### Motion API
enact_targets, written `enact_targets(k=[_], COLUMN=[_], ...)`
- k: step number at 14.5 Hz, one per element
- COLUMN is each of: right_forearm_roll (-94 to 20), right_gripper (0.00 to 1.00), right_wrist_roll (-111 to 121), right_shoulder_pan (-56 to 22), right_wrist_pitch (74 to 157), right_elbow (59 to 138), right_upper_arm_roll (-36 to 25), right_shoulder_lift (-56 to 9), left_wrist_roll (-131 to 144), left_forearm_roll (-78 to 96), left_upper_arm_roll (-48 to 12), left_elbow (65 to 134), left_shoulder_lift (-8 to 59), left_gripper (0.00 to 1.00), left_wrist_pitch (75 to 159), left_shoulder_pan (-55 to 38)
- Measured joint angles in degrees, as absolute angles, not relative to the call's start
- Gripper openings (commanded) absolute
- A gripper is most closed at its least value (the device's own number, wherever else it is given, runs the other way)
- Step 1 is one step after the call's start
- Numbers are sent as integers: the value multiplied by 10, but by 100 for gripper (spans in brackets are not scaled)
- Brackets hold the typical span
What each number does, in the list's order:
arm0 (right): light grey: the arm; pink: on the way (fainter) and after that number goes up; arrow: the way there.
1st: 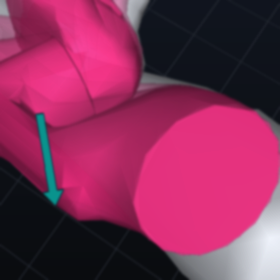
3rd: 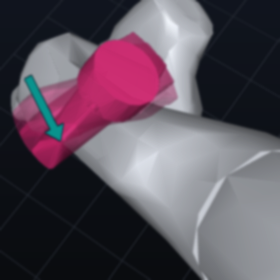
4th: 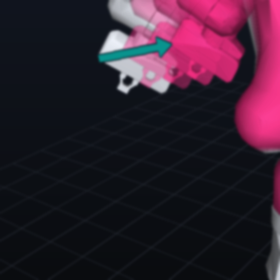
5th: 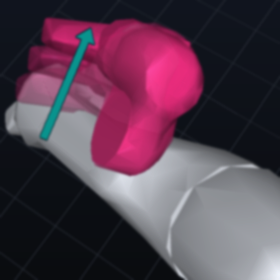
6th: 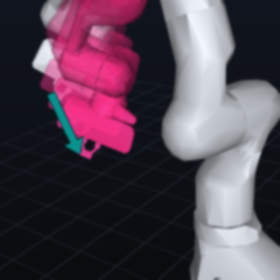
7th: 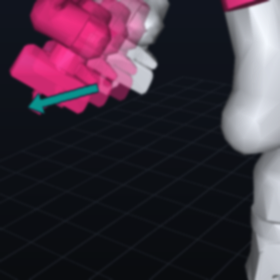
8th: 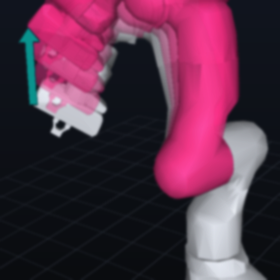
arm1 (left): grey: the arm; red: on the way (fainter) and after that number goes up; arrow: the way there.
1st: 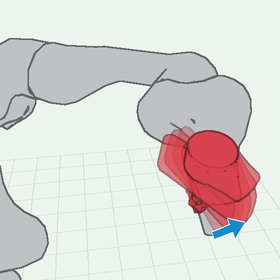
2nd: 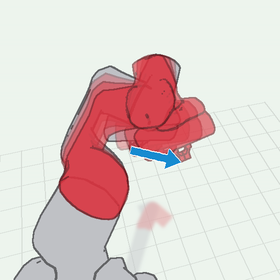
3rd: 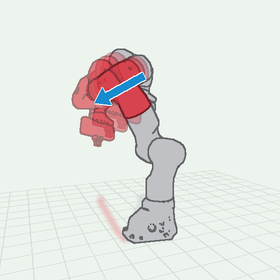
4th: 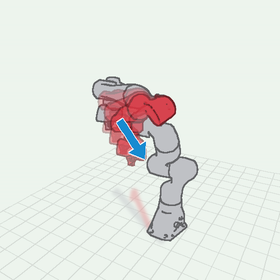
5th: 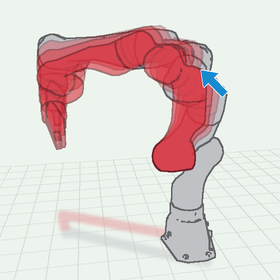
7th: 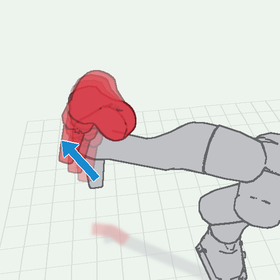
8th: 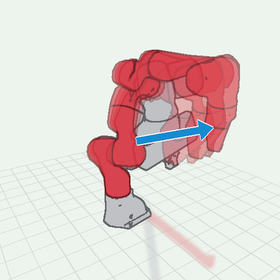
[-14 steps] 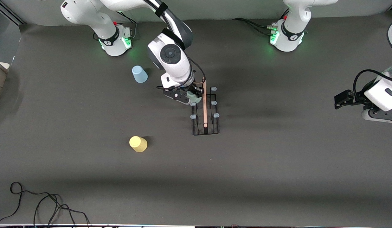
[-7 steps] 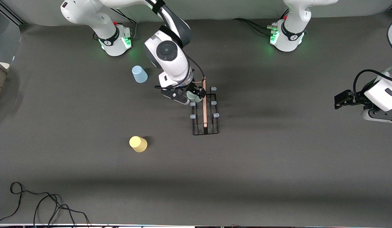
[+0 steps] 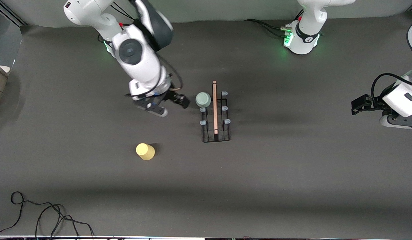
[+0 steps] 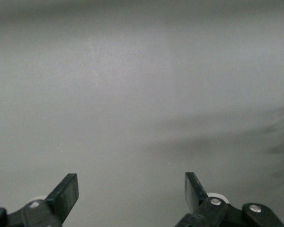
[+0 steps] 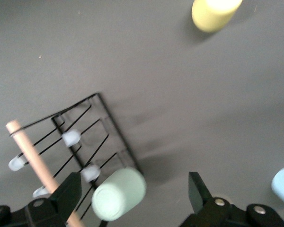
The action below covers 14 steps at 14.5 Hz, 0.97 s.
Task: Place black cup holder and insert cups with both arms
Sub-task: 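Open the right gripper and withdraw it from the rack, then reach the right gripper to the yellow cup and grasp it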
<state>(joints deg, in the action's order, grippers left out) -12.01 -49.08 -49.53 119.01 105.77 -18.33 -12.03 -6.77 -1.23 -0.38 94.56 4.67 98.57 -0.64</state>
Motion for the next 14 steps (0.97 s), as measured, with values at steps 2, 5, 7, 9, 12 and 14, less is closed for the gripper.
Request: enact_targets(k=[2, 5, 7, 9, 12, 14], right_forearm_roll=[-120, -124, -137, -159, -178, -187], right_gripper=[100, 100, 100, 100, 100, 100], right_wrist_roll=[-406, -286, -219, -184, -173, -173], right_shoulder_pan=[-482, -414, -372, -350, -348, -349], right_wrist_pitch=[1190, 1195, 1208, 1230, 1279, 1303], right_elbow=[1059, 1059, 1059, 1059, 1058, 1051], right_upper_arm_roll=[-218, -230, -230, -230, -228, -226], right_shoulder_lift=[-133, -162, -184, -206, -242, -265], left_wrist_roll=[-68, -68, -68, -68, -68, -68], left_forearm_roll=[-12, -12, -12, -12, -12, -12], left_upper_arm_roll=[-4, -4, -4, -4, -4, -4], left_elbow=[946, 945, 945, 945, 945, 945], left_shoulder_lift=[47, 47, 47, 47, 47, 47], left_gripper=[100, 100, 100, 100, 100, 100], left_wrist_pitch=[986, 986, 986, 986, 986, 986], left_shoulder_pan=[-6, -6, -6, -6, -6, -6])
